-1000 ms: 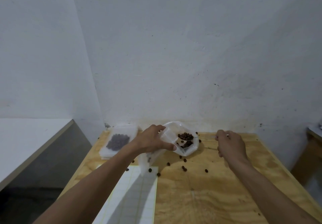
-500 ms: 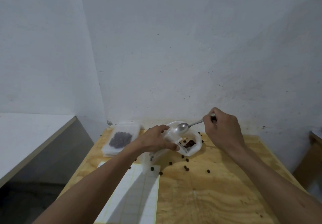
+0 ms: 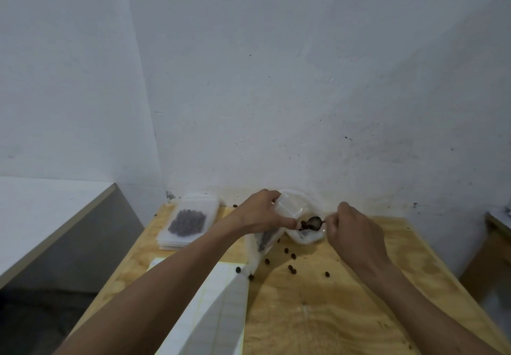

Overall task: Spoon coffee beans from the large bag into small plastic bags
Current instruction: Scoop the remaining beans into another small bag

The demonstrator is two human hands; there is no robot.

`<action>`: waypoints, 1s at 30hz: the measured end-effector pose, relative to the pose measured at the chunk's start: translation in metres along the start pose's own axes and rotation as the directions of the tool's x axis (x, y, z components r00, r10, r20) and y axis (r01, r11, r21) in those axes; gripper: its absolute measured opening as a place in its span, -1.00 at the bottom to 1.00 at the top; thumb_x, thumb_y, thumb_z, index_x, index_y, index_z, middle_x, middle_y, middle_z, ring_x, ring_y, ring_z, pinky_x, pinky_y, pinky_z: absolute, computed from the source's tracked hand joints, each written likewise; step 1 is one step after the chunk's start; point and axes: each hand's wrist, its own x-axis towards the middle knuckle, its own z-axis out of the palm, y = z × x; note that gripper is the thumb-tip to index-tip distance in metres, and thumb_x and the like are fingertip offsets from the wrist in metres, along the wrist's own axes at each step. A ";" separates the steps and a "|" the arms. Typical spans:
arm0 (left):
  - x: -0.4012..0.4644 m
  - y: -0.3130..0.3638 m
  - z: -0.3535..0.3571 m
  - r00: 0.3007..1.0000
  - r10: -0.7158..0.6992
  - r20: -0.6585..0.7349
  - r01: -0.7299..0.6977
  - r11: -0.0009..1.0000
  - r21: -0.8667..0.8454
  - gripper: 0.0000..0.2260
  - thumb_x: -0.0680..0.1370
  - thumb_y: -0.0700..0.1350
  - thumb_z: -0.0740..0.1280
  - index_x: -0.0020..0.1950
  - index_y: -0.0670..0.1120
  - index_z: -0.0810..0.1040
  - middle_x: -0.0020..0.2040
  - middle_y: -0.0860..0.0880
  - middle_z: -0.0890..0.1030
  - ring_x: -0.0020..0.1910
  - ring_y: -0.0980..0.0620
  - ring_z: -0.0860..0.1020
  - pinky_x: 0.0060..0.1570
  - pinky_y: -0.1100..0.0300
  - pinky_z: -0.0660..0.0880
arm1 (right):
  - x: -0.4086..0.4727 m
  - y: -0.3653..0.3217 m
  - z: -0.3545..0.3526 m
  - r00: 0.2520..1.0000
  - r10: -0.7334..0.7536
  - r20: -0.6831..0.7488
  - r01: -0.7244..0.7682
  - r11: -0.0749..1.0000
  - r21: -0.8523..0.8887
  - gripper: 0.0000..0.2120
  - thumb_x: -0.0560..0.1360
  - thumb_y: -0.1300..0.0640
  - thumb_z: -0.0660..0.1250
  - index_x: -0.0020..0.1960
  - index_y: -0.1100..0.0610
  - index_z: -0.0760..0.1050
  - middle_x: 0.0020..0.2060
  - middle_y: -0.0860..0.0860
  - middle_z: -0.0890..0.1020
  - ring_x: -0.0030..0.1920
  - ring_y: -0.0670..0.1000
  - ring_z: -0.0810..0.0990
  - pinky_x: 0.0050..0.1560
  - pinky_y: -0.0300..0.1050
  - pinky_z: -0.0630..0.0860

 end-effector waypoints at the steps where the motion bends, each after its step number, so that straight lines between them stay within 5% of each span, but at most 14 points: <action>1: 0.002 0.002 0.000 1.000 0.006 0.006 -0.006 1.000 0.005 -0.47 0.21 0.28 0.54 -0.01 -0.04 0.61 -0.08 -0.05 0.69 -0.06 -0.06 0.65 0.04 -0.15 0.59 | 0.002 0.003 0.003 0.991 0.124 0.040 -0.126 0.990 0.056 -0.76 0.62 0.10 0.13 -0.20 0.15 0.32 -0.40 -0.02 0.41 -0.45 0.02 0.37 -0.47 -0.15 0.14; 5: 0.007 0.012 0.004 0.999 0.020 0.041 -0.020 1.000 0.018 -0.53 0.27 0.22 0.56 0.02 -0.01 0.60 -0.08 0.01 0.67 -0.07 -0.02 0.62 0.01 -0.04 0.57 | -0.001 0.011 0.016 0.883 0.415 0.221 -0.469 0.811 0.351 -0.64 0.65 0.14 0.18 -0.31 0.22 0.35 -0.44 0.09 0.41 -0.44 0.07 0.35 -0.39 -0.11 0.20; 14: 0.004 -0.008 -0.007 0.998 -0.042 0.051 0.040 0.998 0.042 -0.42 0.20 0.27 0.55 0.09 -0.02 0.62 -0.02 0.00 0.68 0.00 -0.03 0.63 0.11 -0.12 0.58 | -0.011 0.005 0.030 0.766 0.465 0.444 -0.638 0.462 0.616 -0.71 0.65 0.08 0.17 -0.19 0.20 0.43 -0.45 0.09 0.44 -0.43 0.08 0.41 -0.37 -0.09 0.31; 30: -0.011 -0.032 -0.004 0.998 -0.055 0.011 0.055 0.998 0.007 -0.27 0.28 0.17 0.62 0.39 0.04 0.48 0.18 0.09 0.61 0.11 0.06 0.58 0.04 0.17 0.52 | 0.021 0.009 -0.031 0.882 0.403 0.243 -0.453 0.590 0.668 -0.72 0.59 0.14 0.23 -0.18 0.32 0.49 -0.40 0.18 0.49 -0.49 0.09 0.44 -0.35 -0.08 0.38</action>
